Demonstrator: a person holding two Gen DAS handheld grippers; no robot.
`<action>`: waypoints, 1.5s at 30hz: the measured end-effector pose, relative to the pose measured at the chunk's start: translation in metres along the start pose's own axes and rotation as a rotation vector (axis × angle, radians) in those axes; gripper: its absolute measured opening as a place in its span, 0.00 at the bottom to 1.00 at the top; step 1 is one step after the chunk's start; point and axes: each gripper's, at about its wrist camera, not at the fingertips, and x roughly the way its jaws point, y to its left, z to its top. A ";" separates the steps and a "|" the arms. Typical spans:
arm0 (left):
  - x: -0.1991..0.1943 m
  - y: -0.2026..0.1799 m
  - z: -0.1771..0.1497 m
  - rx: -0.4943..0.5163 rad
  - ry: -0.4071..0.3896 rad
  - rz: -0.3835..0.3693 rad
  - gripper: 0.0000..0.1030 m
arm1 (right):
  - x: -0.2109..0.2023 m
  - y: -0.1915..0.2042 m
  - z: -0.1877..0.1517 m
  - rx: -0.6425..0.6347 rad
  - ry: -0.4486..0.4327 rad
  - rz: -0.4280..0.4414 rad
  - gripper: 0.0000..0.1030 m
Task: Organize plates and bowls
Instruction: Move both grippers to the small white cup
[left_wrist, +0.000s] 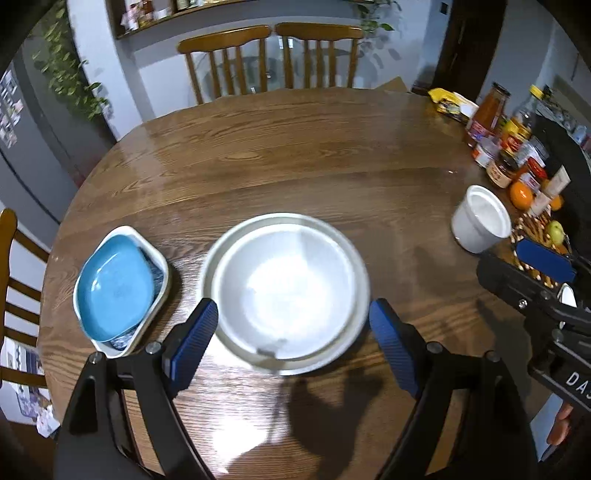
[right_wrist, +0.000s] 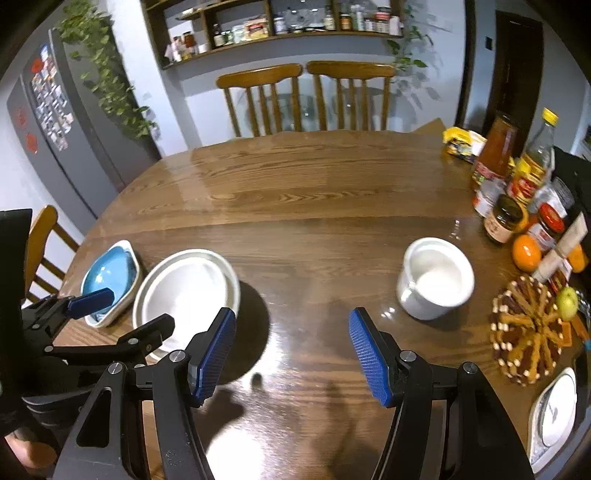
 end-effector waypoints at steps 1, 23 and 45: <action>0.000 -0.005 0.000 0.006 0.000 -0.006 0.81 | -0.001 -0.004 -0.001 0.005 -0.001 -0.005 0.63; 0.015 -0.099 0.011 -0.002 0.002 -0.007 0.81 | -0.015 -0.110 -0.007 0.058 0.002 -0.085 0.63; 0.056 -0.151 0.040 -0.140 -0.004 0.091 0.80 | 0.051 -0.175 0.029 -0.020 0.091 -0.011 0.63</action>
